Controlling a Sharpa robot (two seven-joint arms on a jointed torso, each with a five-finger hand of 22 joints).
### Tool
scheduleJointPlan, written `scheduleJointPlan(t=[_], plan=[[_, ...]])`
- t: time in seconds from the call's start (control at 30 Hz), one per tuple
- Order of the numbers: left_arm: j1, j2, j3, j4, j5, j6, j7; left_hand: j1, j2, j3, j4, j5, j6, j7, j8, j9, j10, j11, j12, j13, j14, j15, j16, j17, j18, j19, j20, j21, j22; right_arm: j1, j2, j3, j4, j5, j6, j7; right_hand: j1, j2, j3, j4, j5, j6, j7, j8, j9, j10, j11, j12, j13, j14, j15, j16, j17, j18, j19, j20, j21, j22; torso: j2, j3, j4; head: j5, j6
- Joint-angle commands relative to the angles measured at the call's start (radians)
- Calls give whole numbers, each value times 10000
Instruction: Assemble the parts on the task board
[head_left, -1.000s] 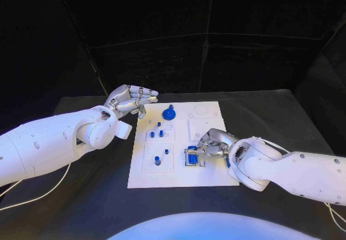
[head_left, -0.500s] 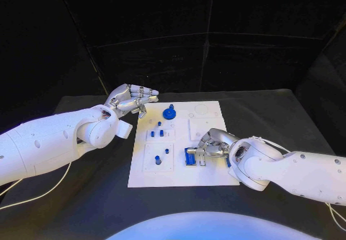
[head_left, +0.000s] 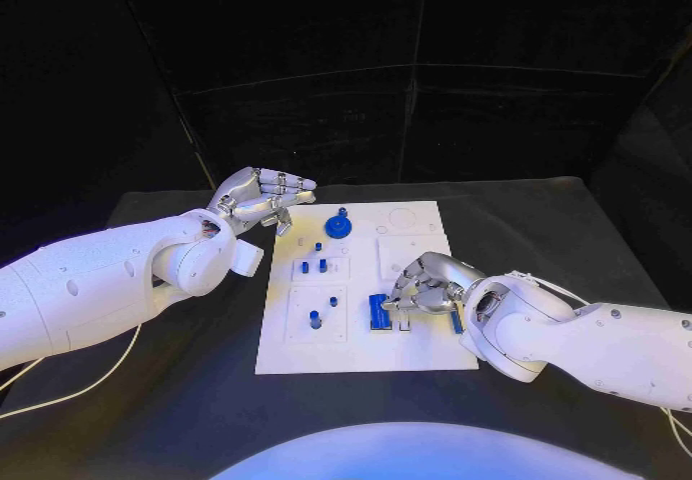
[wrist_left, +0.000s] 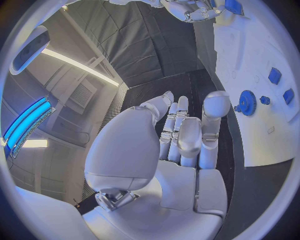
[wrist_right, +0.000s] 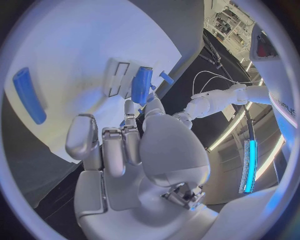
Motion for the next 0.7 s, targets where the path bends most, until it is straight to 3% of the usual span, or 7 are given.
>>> scheduleJointPlan(t=[0.03,0.13,0.3,0.43,0.53,0.6,0.7], plan=[[13,-6,8,18,49,91,34,-22,84,-45,6,51,7,67,27,-12,31,61,-45,11,-66,-30,-45,-9,203,-77,21,-50,-11,15,-106,4,75,-118,-442,2284,666,165,224,-379,-226,-412,199,-402,-210,186,190,-96,1321,927,144,39,2090,-87,-42,129,27,-7,1,-10,1,-16,0],[13,-4,8,18,49,90,38,-22,84,-45,6,51,7,67,27,-12,31,61,-45,11,-66,-30,-45,-9,203,-77,21,-50,-11,15,-231,3,83,-371,-386,3226,1256,215,522,-814,-351,-639,409,-863,-488,160,375,-98,1337,932,316,52,2124,-85,-68,295,33,3,-10,-9,-3,-25,-5],[13,-1,8,14,49,89,41,-22,84,-45,6,51,7,67,27,-12,30,61,-45,11,-66,-30,-45,-9,203,-77,21,-50,-11,15,-335,2,41,-1028,-195,3789,1848,348,983,-1293,-310,-453,497,-1255,-846,111,452,-132,1328,929,400,50,2120,-69,-103,408,42,12,-6,0,8,-33,6],[13,-1,8,9,49,91,41,-12,87,-54,2,52,-2,69,23,-14,23,62,-50,12,-68,-29,-43,-12,202,-76,22,-52,-10,15,-345,1,-10,-1615,38,4037,2473,331,1434,-1825,183,-369,511,-1543,-1115,57,459,-167,1319,914,400,26,2064,-54,-162,422,24,-25,-6,-2,8,-37,11],[12,3,7,6,49,92,45,-9,88,-54,0,53,-2,69,23,-14,22,62,-50,12,-67,-29,-41,-9,204,-79,22,-61,-17,14,-304,2,-36,-2286,291,4232,2889,198,1914,-2341,578,-496,284,-1869,-1390,-24,158,-235,1282,911,212,23,2061,-20,-261,313,-4,-86,-1,3,2,-19,14],[12,4,7,4,49,92,46,-7,89,-53,0,53,-3,68,23,-14,22,61,-50,13,-67,-29,-40,-8,204,-80,22,-66,-21,14,-268,2,-39,-2785,489,4309,2636,-40,2592,-2763,614,-464,-18,-2211,-1735,-79,-174,-271,1268,920,-43,33,2098,13,-370,-28,27,-68,2,11,-7,4,15],[12,1,7,-2,49,89,43,-7,89,-53,0,53,-3,68,23,-14,22,61,-50,13,-67,-29,-40,-8,204,-80,22,-66,-21,16,-226,4,-20,-3612,891,4297,2187,-285,3534,-3272,608,-577,-239,-2327,-2068,-78,-324,-264,1275,929,-197,43,2133,-14,-446,-127,70,-35,5,16,-4,21,10]])
